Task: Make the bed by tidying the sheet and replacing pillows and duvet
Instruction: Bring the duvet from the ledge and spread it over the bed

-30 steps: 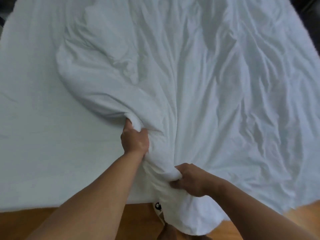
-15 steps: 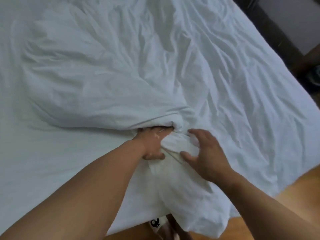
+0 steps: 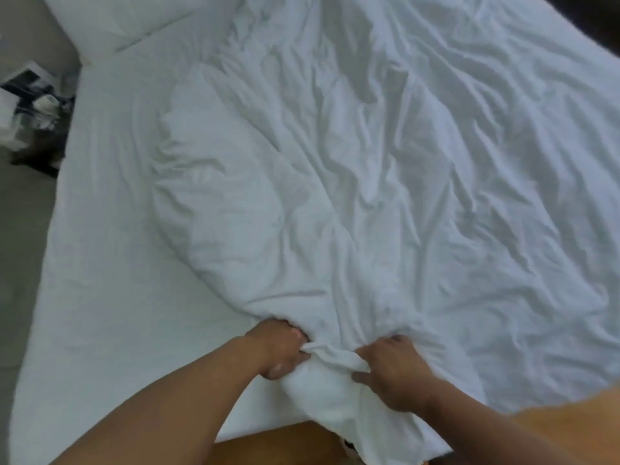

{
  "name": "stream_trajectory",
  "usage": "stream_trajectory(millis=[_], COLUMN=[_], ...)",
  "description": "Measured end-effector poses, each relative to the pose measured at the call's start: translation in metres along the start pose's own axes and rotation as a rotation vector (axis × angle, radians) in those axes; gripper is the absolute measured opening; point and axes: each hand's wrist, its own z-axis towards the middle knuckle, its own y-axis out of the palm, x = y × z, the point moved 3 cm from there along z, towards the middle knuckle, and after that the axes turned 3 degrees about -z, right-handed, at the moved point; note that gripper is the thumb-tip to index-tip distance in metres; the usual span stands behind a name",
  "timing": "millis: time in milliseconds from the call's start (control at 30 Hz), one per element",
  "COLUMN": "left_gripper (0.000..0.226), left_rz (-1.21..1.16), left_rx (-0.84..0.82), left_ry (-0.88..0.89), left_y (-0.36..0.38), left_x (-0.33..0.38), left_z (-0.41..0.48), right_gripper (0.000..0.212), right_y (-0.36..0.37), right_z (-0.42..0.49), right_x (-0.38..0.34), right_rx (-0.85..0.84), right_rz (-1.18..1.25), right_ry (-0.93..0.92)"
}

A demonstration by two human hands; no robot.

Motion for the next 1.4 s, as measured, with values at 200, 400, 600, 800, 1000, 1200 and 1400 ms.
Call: stream_trajectory(millis=[200,400,600,800,1000,1200,1400], left_gripper=[0.044,0.033,0.035,0.089,0.105,0.124,0.076], left_rz=[-0.067,0.024,-0.396,-2.037,-0.825,0.235,0.356], left_rx=[-0.133,0.149,0.764,0.644,0.881,0.571,0.767], left_ry=[-0.090,0.140,0.241,-0.140,0.215,0.151,0.085], left_y=[0.082,0.121,0.180,0.074,-0.053,-0.111,-0.116], left_x=[-0.025,-0.008,-0.111,-0.200,-0.201,-0.177,-0.167], left_z=[-0.058,-0.062,-0.081,-0.045,0.001,0.065,0.106], right_gripper=[0.048,0.084,0.011,0.024,0.009,0.058,0.054], right_y=[0.006,0.030,0.055,-0.009,-0.075,-0.046,0.049], right_z=[0.006,0.085,0.093,0.050,0.026,0.092,0.139], right_x=[-0.093,-0.174,-0.168,-0.160,-0.062,-0.150,-0.129], right_rx=[-0.274,-0.038,0.191,0.174,0.552,0.623,0.313], right_rz=[0.532,0.465,0.211,0.164,0.021,0.208,-0.150], right_ry=[-0.041,0.173,0.297,0.306,0.785,0.536,0.642])
